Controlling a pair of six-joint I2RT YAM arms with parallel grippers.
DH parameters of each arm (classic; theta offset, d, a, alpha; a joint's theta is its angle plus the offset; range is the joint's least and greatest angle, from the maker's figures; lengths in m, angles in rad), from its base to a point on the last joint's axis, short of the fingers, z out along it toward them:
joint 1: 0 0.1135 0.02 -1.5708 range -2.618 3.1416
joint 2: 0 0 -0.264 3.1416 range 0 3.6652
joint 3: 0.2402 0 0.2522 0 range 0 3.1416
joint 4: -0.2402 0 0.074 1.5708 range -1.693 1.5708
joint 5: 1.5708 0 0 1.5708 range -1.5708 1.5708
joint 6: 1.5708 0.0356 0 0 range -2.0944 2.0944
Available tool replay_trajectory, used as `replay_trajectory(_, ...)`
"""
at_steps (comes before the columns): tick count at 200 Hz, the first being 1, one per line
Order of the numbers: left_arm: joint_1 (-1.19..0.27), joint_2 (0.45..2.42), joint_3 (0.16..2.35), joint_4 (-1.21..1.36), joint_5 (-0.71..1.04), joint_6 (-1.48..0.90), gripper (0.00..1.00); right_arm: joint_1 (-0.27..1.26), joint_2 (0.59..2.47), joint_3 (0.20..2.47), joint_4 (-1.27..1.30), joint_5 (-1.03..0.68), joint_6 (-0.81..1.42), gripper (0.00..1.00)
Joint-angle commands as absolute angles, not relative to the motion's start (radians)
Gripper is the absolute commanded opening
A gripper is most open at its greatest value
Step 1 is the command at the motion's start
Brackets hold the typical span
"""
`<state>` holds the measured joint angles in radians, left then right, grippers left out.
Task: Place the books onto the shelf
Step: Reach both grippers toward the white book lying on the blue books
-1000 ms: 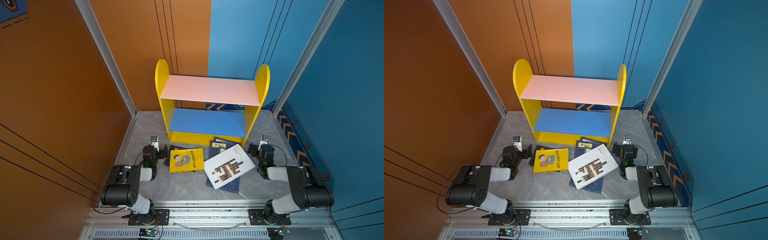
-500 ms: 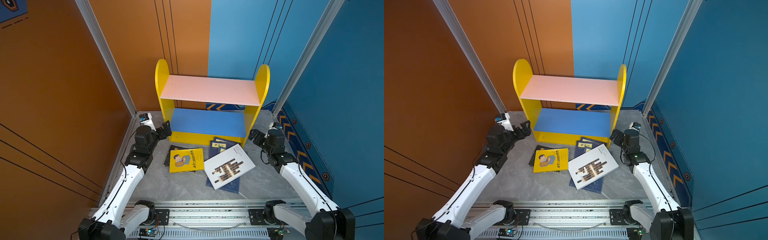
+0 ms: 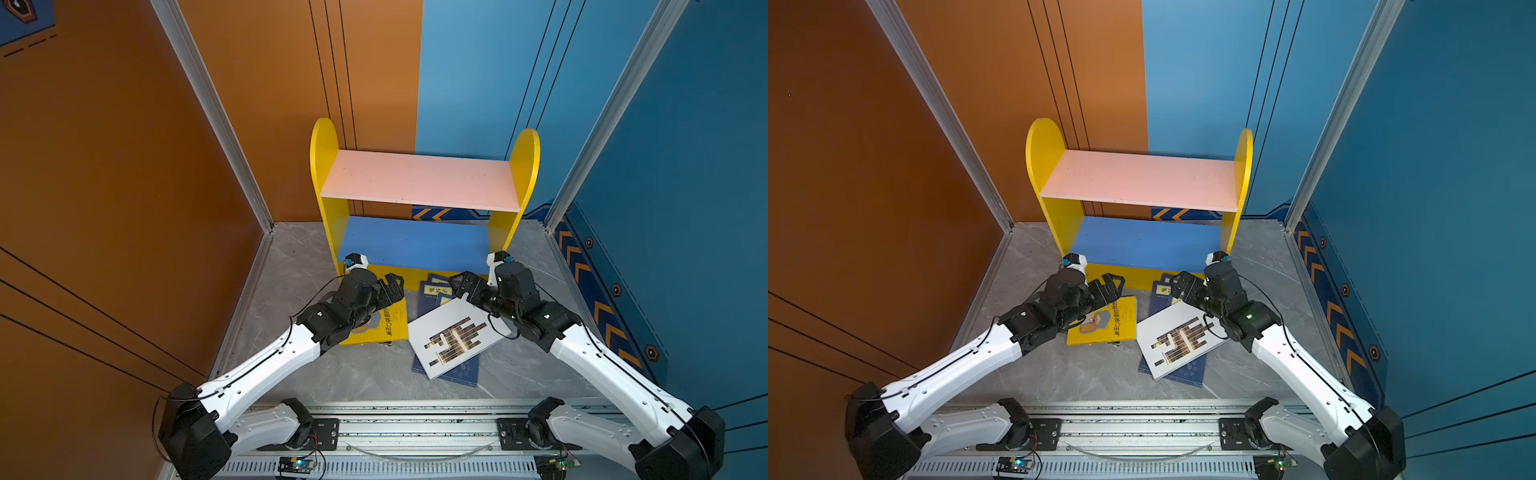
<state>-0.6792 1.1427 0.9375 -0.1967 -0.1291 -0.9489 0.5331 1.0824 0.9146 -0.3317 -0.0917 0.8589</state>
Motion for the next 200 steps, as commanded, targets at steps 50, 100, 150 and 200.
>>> replay_trajectory(50, -0.482, 1.071, 0.927, -0.252, 0.175, -0.933, 0.98, 0.545, 1.231, 0.968, -0.513, 0.006, 1.029, 1.0)
replay_trajectory(100, -0.527, 1.212, 0.907, -0.226, 0.334, -0.789, 0.98, 0.555, 0.901, 0.727, -0.583, 0.134, 1.13, 1.0)
replay_trajectory(150, -0.655, 1.464, 1.022, -0.256, 0.38, -0.673, 0.98, 0.367, 0.38, 0.393, -0.554, 0.046, 1.248, 1.0)
replay_trajectory(200, -0.727, 1.674, 1.117, -0.208, 0.419, -0.73, 0.98, 0.249, 0.304, 0.198, -0.38, -0.138, 1.293, 0.94)
